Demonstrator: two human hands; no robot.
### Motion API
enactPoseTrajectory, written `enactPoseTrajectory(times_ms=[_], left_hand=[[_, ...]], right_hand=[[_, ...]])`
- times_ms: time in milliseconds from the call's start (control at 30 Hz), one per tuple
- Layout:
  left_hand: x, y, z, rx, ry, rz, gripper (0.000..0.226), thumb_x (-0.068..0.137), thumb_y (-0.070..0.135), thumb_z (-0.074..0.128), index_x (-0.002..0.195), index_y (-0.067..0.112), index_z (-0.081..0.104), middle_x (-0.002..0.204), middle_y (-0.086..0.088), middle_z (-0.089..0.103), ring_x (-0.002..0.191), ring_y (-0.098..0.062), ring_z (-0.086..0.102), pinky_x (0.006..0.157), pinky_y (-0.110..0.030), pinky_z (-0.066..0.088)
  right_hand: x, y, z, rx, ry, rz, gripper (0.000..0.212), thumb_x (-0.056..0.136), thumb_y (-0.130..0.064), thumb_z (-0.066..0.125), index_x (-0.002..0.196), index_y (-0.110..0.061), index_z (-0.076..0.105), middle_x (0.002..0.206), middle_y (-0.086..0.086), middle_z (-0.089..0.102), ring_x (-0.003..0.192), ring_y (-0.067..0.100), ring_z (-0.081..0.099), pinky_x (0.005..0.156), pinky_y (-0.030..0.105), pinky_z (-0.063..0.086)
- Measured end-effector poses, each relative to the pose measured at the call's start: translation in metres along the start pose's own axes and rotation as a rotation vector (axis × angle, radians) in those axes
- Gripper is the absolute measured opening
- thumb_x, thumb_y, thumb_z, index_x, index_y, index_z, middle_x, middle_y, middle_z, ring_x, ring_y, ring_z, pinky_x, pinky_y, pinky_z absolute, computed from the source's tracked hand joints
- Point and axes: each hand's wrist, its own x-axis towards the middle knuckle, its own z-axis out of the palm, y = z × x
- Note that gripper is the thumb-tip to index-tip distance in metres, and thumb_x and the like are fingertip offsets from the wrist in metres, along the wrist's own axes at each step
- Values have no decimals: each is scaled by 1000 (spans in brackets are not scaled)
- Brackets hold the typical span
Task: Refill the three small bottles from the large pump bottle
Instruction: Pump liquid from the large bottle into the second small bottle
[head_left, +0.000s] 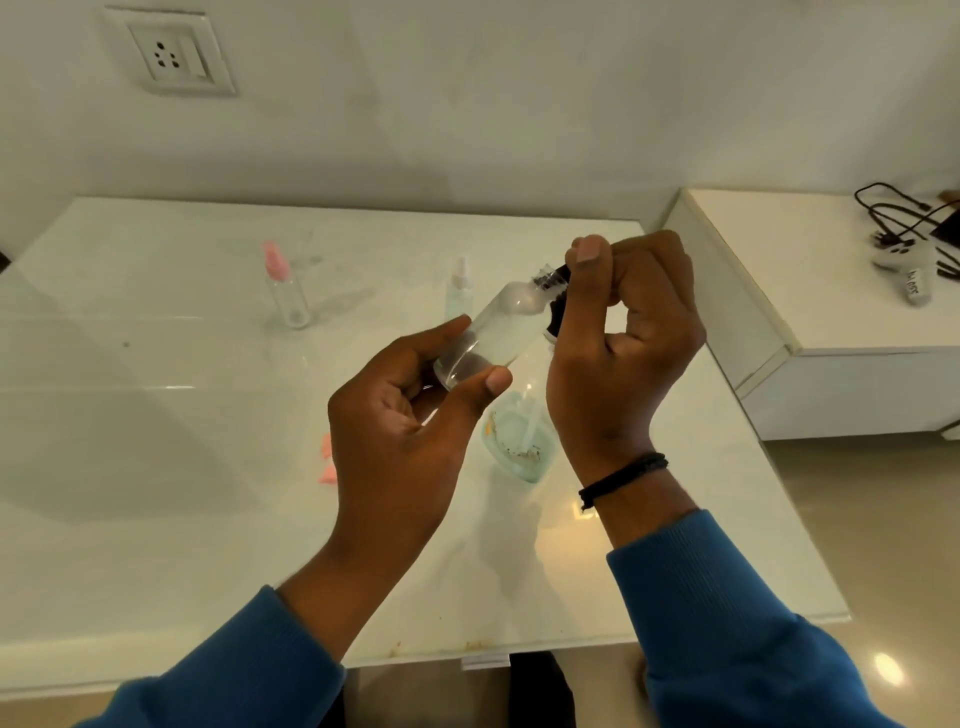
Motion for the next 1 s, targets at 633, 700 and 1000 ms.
enactPoseTrajectory(times_ms=[633, 700, 1000], left_hand=[[-1, 2, 0, 7, -3, -8, 39, 79, 18, 81, 118, 14, 72, 106, 7, 76, 98, -9, 73, 82, -16, 57], [-1, 3, 0, 3, 6, -19, 39, 79, 20, 81, 117, 15, 73, 104, 12, 76, 97, -6, 73, 82, -15, 57], [0, 5, 1, 1, 2, -17, 38, 78, 23, 80, 114, 22, 71, 103, 18, 74, 97, -4, 73, 82, -13, 55]], right_hand=[[-3, 3, -1, -2, 5, 15, 32, 98, -4, 60, 66, -2, 59, 71, 1, 52, 67, 30, 49, 59, 52, 40], [-3, 2, 0, -8, -6, 19, 33, 98, -5, 60, 65, -2, 60, 70, 2, 54, 68, 29, 49, 60, 52, 40], [-1, -1, -1, -7, -5, 10, 33, 98, -7, 59, 65, 0, 61, 71, 1, 52, 68, 29, 49, 60, 52, 41]])
